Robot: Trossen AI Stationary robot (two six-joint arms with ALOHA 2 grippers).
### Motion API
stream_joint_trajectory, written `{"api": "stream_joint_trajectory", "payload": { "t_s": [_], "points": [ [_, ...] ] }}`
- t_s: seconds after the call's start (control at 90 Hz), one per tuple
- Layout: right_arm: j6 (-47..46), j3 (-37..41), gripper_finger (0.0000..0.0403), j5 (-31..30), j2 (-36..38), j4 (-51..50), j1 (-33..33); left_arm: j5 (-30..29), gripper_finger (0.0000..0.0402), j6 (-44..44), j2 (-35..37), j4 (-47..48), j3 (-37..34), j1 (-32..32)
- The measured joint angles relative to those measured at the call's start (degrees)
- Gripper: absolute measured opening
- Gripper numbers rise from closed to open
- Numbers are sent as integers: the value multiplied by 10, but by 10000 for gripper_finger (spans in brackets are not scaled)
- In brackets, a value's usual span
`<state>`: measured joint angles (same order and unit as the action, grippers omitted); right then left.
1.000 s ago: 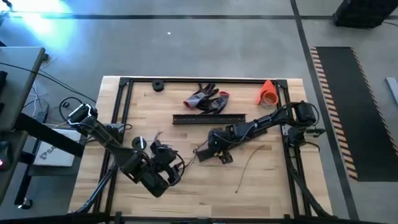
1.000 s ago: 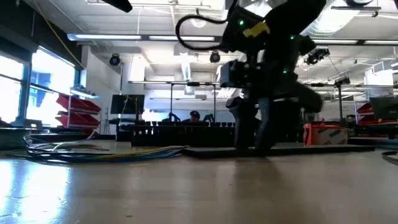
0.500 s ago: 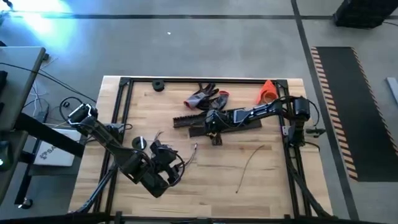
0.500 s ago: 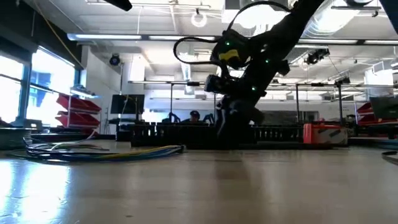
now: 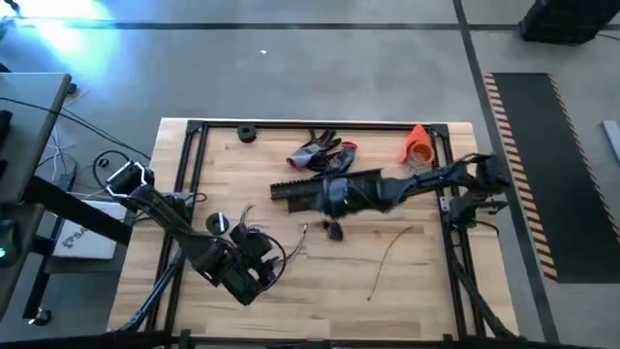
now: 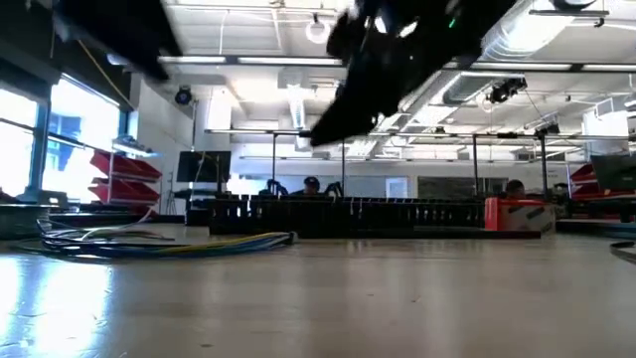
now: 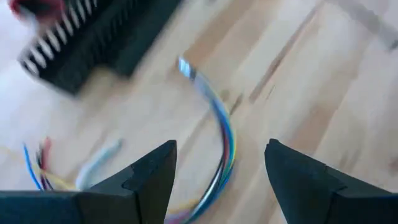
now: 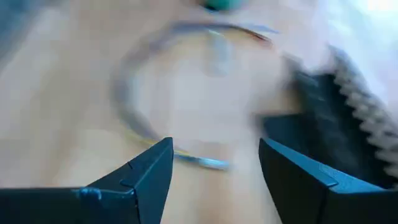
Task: Ziptie cables
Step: Wrap the cables using a black zip tie
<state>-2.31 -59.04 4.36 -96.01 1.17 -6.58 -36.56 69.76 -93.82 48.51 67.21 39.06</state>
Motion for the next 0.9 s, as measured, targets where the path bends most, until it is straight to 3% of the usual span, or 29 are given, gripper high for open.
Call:
{"api": "stream_joint_trajectory", "payload": {
  "t_s": [0.156, 0.278, 0.389, 0.5, 0.611, 0.722, 0.9],
  "points": [
    [-37, 0, 220, -145, 52, -12, -129, 56, 225, -13, 0, -117, -91, -39],
    [-68, 0, 220, -288, 95, -53, -217, 124, 225, -91, -1, -284, -162, -104],
    [-112, -1, 220, -396, 128, -115, -276, 130, 225, -167, -1, -426, -201, -157],
    [-164, -1, 220, -487, 149, -161, -315, 148, 225, -207, -1, -471, -215, -206],
    [-198, -1, 220, -541, 151, -187, -338, 189, 222, -237, -6, -500, -215, -244],
    [-219, -1, 220, -555, 150, -198, -351, 227, 206, -244, -34, -532, -211, -262],
    [-247, -1, 220, -558, 150, -204, -358, 238, 167, -239, -112, -470, -154, -273]
  ]
}}
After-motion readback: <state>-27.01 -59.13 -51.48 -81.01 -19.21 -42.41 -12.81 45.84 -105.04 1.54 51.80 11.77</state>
